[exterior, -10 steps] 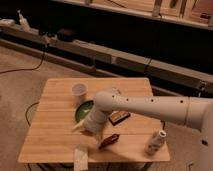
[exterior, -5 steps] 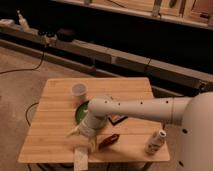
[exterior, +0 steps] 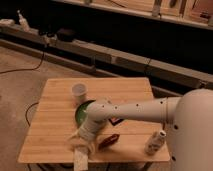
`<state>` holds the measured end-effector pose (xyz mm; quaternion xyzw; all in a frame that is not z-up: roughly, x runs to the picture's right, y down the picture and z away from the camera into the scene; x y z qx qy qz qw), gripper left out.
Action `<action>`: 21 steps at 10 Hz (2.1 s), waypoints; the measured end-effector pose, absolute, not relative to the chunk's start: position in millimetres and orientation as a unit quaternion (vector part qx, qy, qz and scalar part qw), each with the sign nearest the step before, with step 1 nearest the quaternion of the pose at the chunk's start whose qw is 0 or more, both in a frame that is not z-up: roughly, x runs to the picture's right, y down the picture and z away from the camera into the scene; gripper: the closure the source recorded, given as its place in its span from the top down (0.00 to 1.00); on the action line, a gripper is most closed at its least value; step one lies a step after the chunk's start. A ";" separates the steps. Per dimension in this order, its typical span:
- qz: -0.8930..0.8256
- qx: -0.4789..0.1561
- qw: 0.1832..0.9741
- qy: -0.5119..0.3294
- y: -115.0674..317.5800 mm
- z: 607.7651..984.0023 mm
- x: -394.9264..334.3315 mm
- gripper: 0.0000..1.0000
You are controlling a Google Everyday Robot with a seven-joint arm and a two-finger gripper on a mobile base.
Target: Place the white sponge in the ceramic cup
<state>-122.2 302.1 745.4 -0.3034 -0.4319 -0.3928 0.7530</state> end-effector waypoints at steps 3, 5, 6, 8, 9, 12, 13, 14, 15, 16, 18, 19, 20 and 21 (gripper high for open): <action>-0.396 -0.310 0.747 -0.435 309.3 746.5 -127.9 0.80; -0.398 -0.321 0.738 -0.441 316.6 747.4 -131.6 0.80; -0.398 -0.324 0.736 -0.441 317.7 749.1 -131.9 0.80; -0.395 -0.334 0.734 -0.440 319.9 753.2 -131.6 0.80; -0.392 -0.341 0.734 -0.438 321.3 754.6 -131.2 0.80; -0.386 -0.361 0.732 -0.430 325.0 761.1 -129.5 0.80; -0.387 -0.366 0.731 -0.427 325.7 763.5 -129.3 0.80; -0.389 -0.369 0.730 -0.425 326.0 765.0 -130.4 0.80; -0.390 -0.370 0.729 -0.424 326.0 765.9 -131.8 0.77; -0.388 -0.372 0.729 -0.423 325.9 766.7 -132.3 0.68; -0.386 -0.371 0.730 -0.425 324.7 767.9 -133.0 0.47; -0.385 -0.371 0.730 -0.427 324.1 767.8 -134.2 0.39; -0.383 -0.368 0.731 -0.429 322.8 768.4 -135.0 0.27; -0.380 -0.363 0.733 -0.432 320.9 768.5 -136.1 0.17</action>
